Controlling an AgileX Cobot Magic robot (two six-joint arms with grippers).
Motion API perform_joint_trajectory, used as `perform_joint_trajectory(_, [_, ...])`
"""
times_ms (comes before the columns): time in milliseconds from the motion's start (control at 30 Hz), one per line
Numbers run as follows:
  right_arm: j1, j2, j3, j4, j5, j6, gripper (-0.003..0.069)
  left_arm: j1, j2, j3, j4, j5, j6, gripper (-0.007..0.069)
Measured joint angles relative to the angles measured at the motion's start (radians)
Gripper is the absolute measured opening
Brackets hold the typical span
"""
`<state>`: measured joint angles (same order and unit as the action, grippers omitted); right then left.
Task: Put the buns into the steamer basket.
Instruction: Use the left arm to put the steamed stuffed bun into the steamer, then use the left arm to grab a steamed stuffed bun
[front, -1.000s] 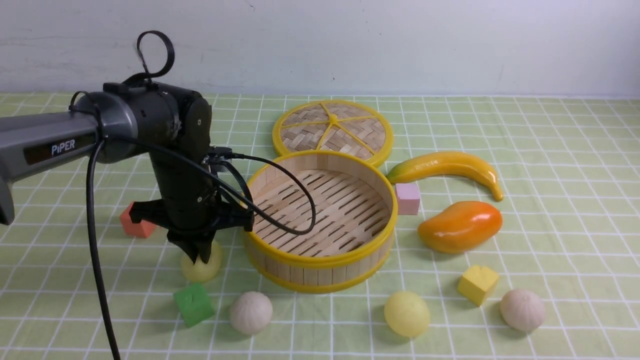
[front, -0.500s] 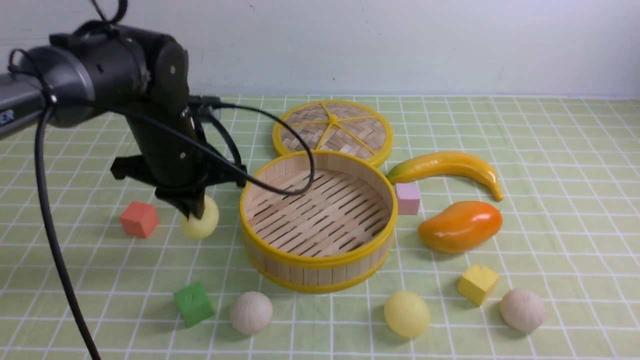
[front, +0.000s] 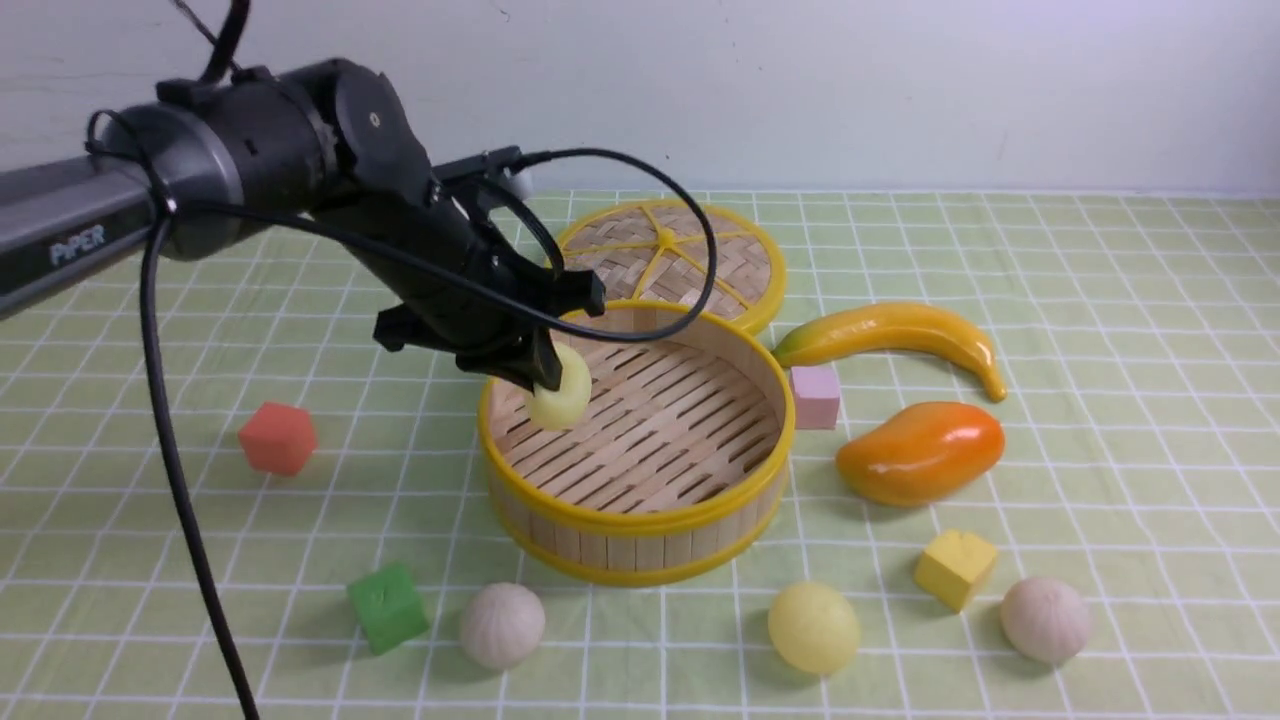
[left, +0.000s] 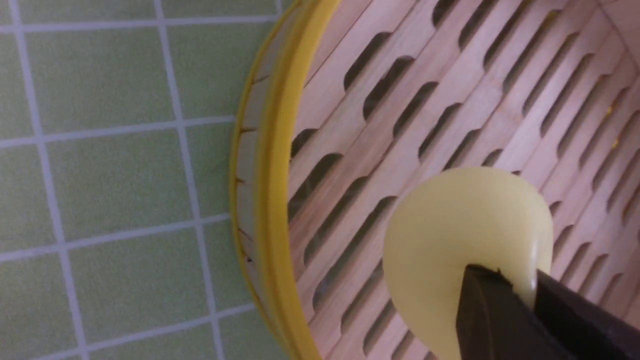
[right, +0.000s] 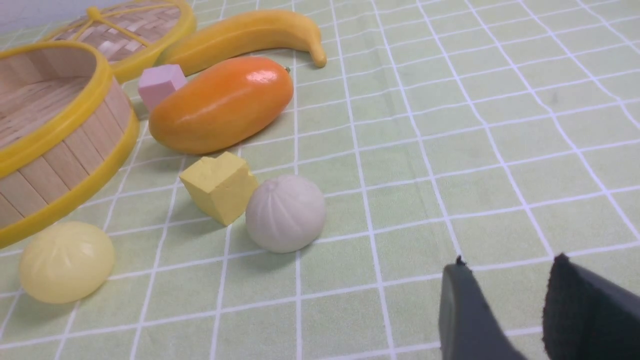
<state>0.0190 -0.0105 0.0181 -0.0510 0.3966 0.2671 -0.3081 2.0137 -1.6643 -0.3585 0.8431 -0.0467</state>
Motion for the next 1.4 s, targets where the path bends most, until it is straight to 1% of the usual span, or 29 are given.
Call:
perform_joint_trajectory(67, [0.000, 0.000, 0.000, 0.000, 0.000, 0.000, 0.0239, 0.000, 0.013, 0.000, 0.000, -0.003, -0.003, 0.0035])
perform_joint_trajectory(133, [0.000, 0.000, 0.000, 0.000, 0.000, 0.000, 0.0239, 0.000, 0.020, 0.000, 0.000, -0.005, -0.003, 0.0094])
perform_joint_trajectory(233, [0.000, 0.000, 0.000, 0.000, 0.000, 0.000, 0.0239, 0.000, 0.022, 0.000, 0.000, -0.004, -0.005, 0.0221])
perform_joint_trajectory(300, [0.000, 0.000, 0.000, 0.000, 0.000, 0.000, 0.0239, 0.000, 0.022, 0.000, -0.001, 0.000, -0.005, 0.0288])
perform_joint_trajectory(333, [0.000, 0.000, 0.000, 0.000, 0.000, 0.000, 0.0239, 0.000, 0.022, -0.001, -0.001, 0.022, -0.004, 0.0351])
perform_joint_trajectory(367, [0.000, 0.000, 0.000, 0.000, 0.000, 0.000, 0.0239, 0.000, 0.022, -0.004, -0.001, 0.041, 0.000, 0.0398])
perform_joint_trajectory(467, [0.000, 0.000, 0.000, 0.000, 0.000, 0.000, 0.0239, 0.002, 0.012, -0.027, 0.017, 0.133, 0.032, 0.0482])
perform_joint_trajectory(500, [0.000, 0.000, 0.000, 0.000, 0.000, 0.000, 0.0239, 0.002, 0.010, -0.030, 0.020, 0.141, 0.035, 0.0485])
perform_joint_trajectory(567, [0.000, 0.000, 0.000, 0.000, 0.000, 0.000, 0.0239, 0.008, -0.020, -0.062, 0.050, 0.262, 0.047, 0.0512])
perform_joint_trajectory(600, [0.000, 0.000, 0.000, 0.000, 0.000, 0.000, 0.0239, 0.009, -0.020, -0.064, 0.051, 0.262, 0.053, 0.0513])
perform_joint_trajectory(633, [0.000, 0.000, 0.000, 0.000, 0.000, 0.000, 0.0239, 0.012, -0.046, -0.070, 0.060, 0.330, 0.054, 0.0518])
perform_joint_trajectory(700, [0.000, 0.000, 0.000, 0.000, 0.000, 0.000, 0.0239, 0.014, -0.083, -0.065, 0.069, 0.363, 0.047, 0.0521])
perform_joint_trajectory(800, [0.000, 0.000, 0.000, 0.000, 0.000, 0.000, 0.0239, 0.013, -0.141, -0.015, 0.073, 0.365, 0.015, 0.0521])
perform_joint_trajectory(900, [0.000, 0.000, 0.000, 0.000, 0.000, 0.000, 0.0239, -0.010, -0.255, 0.153, 0.072, 0.371, -0.023, 0.0518])
perform_joint_trajectory(933, [0.000, 0.000, 0.000, 0.000, 0.000, 0.000, 0.0239, -0.012, -0.255, 0.163, 0.072, 0.371, -0.023, 0.0518])
perform_joint_trajectory(967, [0.000, 0.000, 0.000, 0.000, 0.000, 0.000, 0.0239, -0.030, -0.287, 0.233, 0.072, 0.376, -0.031, 0.0519])
perform_joint_trajectory(1033, [0.000, 0.000, 0.000, 0.000, 0.000, 0.000, 0.0239, -0.069, -0.308, 0.322, 0.084, 0.355, -0.046, 0.0518])
perform_joint_trajectory(1100, [0.000, 0.000, 0.000, 0.000, 0.000, 0.000, 0.0239, -0.088, -0.309, 0.348, 0.097, 0.330, -0.056, 0.0518])
perform_joint_trajectory(1133, [0.000, 0.000, 0.000, 0.000, 0.000, 0.000, 0.0239, -0.120, -0.304, 0.369, 0.130, 0.290, -0.080, 0.0518])
perform_joint_trajectory(1200, [0.000, 0.000, 0.000, 0.000, 0.000, 0.000, 0.0239, -0.142, -0.299, 0.372, 0.162, 0.261, -0.103, 0.0518])
perform_joint_trajectory(1300, [0.000, 0.000, 0.000, 0.000, 0.000, 0.000, 0.0239, -0.187, -0.276, 0.374, 0.244, 0.174, -0.171, 0.0518])
perform_joint_trajectory(1400, [0.000, 0.000, 0.000, 0.000, 0.000, 0.000, 0.0239, -0.196, -0.253, 0.374, 0.261, 0.149, -0.187, 0.0518])
